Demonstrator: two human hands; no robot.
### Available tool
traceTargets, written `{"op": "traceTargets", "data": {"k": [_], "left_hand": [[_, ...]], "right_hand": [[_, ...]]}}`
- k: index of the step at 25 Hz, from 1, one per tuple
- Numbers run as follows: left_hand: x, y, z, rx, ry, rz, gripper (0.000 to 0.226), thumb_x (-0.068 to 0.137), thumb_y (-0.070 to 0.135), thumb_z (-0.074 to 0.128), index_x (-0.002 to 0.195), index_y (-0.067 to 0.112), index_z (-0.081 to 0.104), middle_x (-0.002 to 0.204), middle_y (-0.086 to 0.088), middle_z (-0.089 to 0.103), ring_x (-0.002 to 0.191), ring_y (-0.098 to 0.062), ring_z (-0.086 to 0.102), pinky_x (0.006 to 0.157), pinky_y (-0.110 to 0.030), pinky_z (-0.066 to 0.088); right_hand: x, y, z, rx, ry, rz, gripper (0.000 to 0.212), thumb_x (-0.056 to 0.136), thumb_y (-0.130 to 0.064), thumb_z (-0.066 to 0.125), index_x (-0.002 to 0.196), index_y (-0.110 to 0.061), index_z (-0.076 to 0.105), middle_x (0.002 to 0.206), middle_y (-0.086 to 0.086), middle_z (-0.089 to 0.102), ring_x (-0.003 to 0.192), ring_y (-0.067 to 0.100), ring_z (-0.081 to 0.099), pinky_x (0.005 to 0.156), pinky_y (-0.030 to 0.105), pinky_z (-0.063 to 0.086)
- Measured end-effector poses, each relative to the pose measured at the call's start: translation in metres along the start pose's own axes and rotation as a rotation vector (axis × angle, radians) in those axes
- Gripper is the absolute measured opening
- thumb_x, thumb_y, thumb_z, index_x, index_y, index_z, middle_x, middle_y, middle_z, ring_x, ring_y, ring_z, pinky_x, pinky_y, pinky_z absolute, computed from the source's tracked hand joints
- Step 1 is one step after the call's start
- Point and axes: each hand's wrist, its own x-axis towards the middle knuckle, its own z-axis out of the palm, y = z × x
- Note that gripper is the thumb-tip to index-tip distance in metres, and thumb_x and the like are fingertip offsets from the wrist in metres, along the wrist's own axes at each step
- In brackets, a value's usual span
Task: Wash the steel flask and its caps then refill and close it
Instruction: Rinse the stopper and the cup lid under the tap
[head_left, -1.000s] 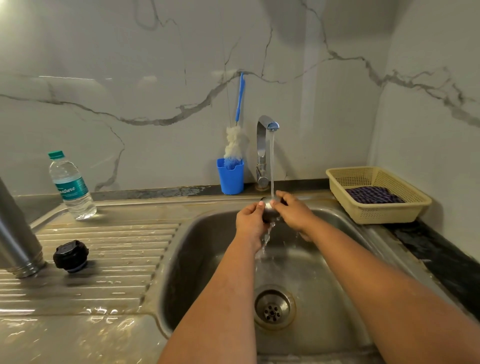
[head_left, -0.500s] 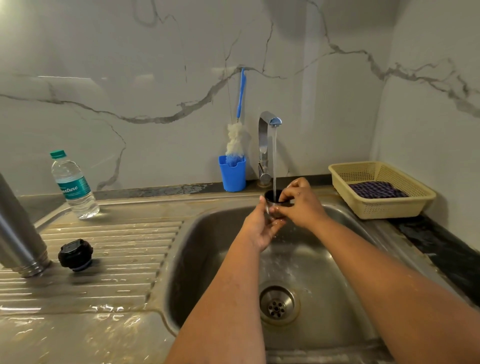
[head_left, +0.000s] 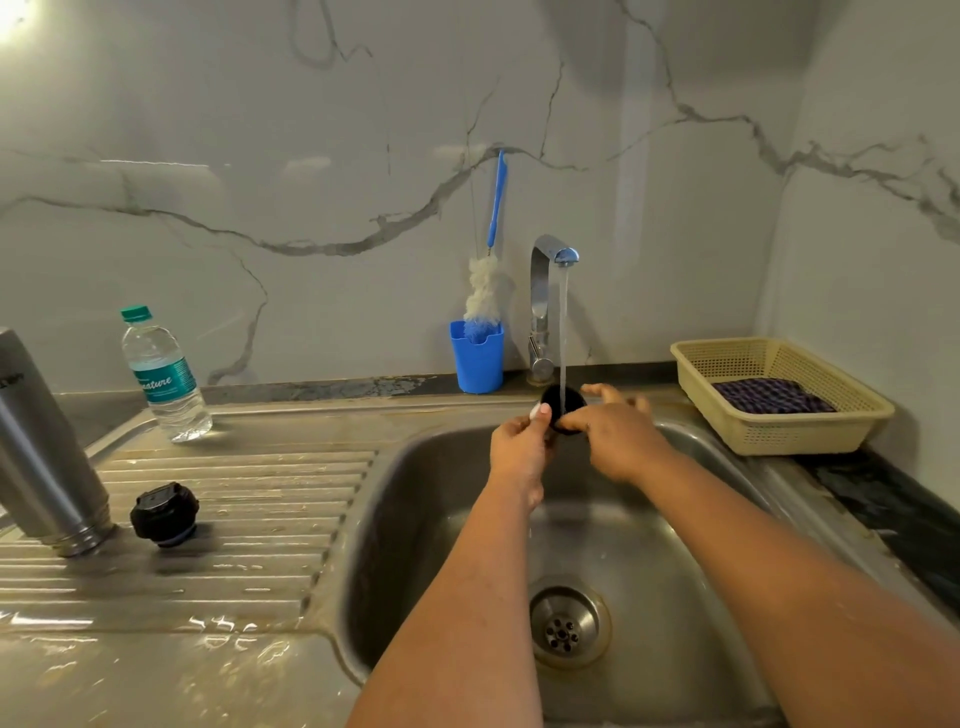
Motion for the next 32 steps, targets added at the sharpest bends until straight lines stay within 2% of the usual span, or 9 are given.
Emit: {"op": "traceTargets", "data": {"k": [3,6,10,12,14,17,19,23,32], "left_hand": [[0.003,-0.004,0.002,0.093,-0.010,0.025,0.022,0.098,0.022,0.061,0.111,0.005,0.065,0.105,-0.013,0.071,0.099,-0.024,0.065,0.092,-0.037,0.052],[0.004,-0.004,0.001,0.063,-0.011,0.004,0.022,0.099,0.027,0.059,0.101,0.006,0.067,0.100,-0.016,0.070,0.093,-0.025,0.064,0.095,-0.043,0.052],[0.014,-0.009,0.005,0.232,0.080,0.073,0.029,0.097,0.034,0.061,0.113,0.010,0.065,0.107,-0.012,0.072,0.100,-0.025,0.067,0.094,-0.042,0.053],[0.017,-0.009,0.004,0.253,0.092,0.054,0.031,0.097,0.041,0.059,0.108,0.014,0.067,0.103,-0.009,0.072,0.100,-0.026,0.067,0.092,-0.044,0.054],[0.018,-0.005,-0.003,0.201,0.204,-0.025,0.038,0.096,0.051,0.055,0.101,0.015,0.065,0.100,-0.008,0.071,0.098,-0.024,0.066,0.089,-0.042,0.053],[0.021,0.002,-0.016,0.159,0.335,-0.224,0.057,0.097,0.059,0.044,0.126,0.012,0.058,0.114,-0.009,0.065,0.104,-0.023,0.060,0.085,-0.037,0.045],[0.020,0.000,-0.016,0.188,0.324,-0.288,0.061,0.099,0.057,0.041,0.138,0.012,0.051,0.121,-0.009,0.062,0.107,-0.024,0.057,0.087,-0.039,0.043],[0.022,-0.003,-0.014,0.261,0.284,-0.277,0.063,0.099,0.056,0.041,0.145,0.013,0.044,0.130,-0.011,0.058,0.114,-0.027,0.056,0.100,-0.044,0.044],[0.004,0.003,-0.007,0.112,0.047,-0.325,0.054,0.083,0.044,0.076,0.115,0.004,0.062,0.102,-0.016,0.072,0.088,-0.025,0.069,0.080,-0.041,0.060]], "right_hand": [[-0.005,-0.011,-0.001,-0.198,0.042,0.010,0.036,0.094,-0.016,0.051,0.124,-0.033,0.060,0.142,-0.001,0.045,0.144,0.031,0.014,0.114,0.052,0.015],[-0.007,-0.010,-0.004,0.116,-0.050,0.033,0.041,0.091,-0.011,0.057,0.125,-0.033,0.061,0.149,0.005,0.028,0.136,0.034,0.030,0.112,0.042,0.032],[-0.012,-0.009,-0.002,-0.300,0.036,-0.089,0.030,0.094,-0.028,0.056,0.123,-0.032,0.061,0.136,-0.005,0.052,0.146,0.027,0.015,0.115,0.056,0.011],[-0.009,-0.012,-0.001,-0.290,0.119,-0.148,0.025,0.095,-0.034,0.053,0.116,-0.030,0.065,0.130,-0.005,0.058,0.144,0.023,0.022,0.115,0.053,0.009],[-0.006,-0.015,-0.003,-0.094,0.167,-0.161,0.024,0.096,-0.033,0.052,0.117,-0.029,0.063,0.125,-0.002,0.060,0.132,0.019,0.037,0.111,0.043,0.024],[-0.003,-0.011,-0.001,0.038,0.089,-0.154,0.020,0.096,-0.024,0.050,0.113,-0.024,0.061,0.104,0.000,0.064,0.103,0.020,0.055,0.087,0.035,0.045],[-0.005,-0.008,0.007,0.136,-0.096,-0.110,0.020,0.096,-0.023,0.050,0.110,-0.022,0.064,0.096,-0.001,0.064,0.087,0.017,0.060,0.078,0.032,0.050],[-0.001,-0.006,0.008,0.215,-0.091,-0.074,0.022,0.096,-0.020,0.050,0.113,-0.020,0.065,0.099,0.002,0.065,0.084,0.014,0.060,0.076,0.028,0.047],[-0.005,-0.008,0.007,0.199,0.016,-0.107,0.026,0.098,-0.021,0.046,0.117,-0.023,0.064,0.100,0.000,0.064,0.088,0.016,0.060,0.080,0.034,0.051]]}}
